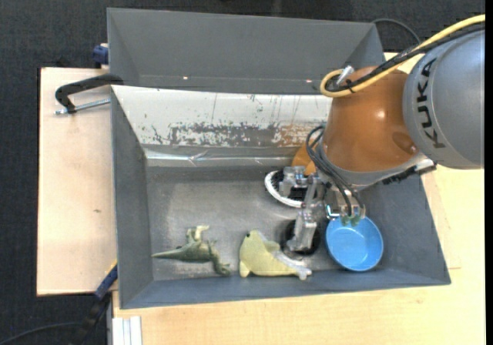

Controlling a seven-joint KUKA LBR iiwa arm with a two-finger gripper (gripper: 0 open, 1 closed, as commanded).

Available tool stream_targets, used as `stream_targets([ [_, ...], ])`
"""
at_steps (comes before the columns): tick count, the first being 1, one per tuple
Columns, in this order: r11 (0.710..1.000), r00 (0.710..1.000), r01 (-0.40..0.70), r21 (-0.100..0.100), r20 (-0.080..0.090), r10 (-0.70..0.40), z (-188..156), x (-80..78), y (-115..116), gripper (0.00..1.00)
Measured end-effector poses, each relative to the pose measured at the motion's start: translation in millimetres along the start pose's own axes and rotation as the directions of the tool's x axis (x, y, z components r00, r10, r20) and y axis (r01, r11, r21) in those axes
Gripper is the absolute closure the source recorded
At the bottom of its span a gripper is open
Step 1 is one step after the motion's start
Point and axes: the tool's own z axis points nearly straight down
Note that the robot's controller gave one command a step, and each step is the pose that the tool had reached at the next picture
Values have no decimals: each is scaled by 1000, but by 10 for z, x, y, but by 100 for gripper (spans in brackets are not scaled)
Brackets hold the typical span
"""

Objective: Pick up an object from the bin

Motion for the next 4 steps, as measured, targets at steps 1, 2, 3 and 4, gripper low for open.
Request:
stream_targets([
  [1,985,985,172,1,12,-172,686,-57,-544,0],
  [2,985,985,172,1,12,-172,672,-61,-539,100],
  [3,911,911,413,9,19,-413,-698,-150,-448,100],
  [4,911,911,412,5,12,-412,-666,-136,-451,0],
])
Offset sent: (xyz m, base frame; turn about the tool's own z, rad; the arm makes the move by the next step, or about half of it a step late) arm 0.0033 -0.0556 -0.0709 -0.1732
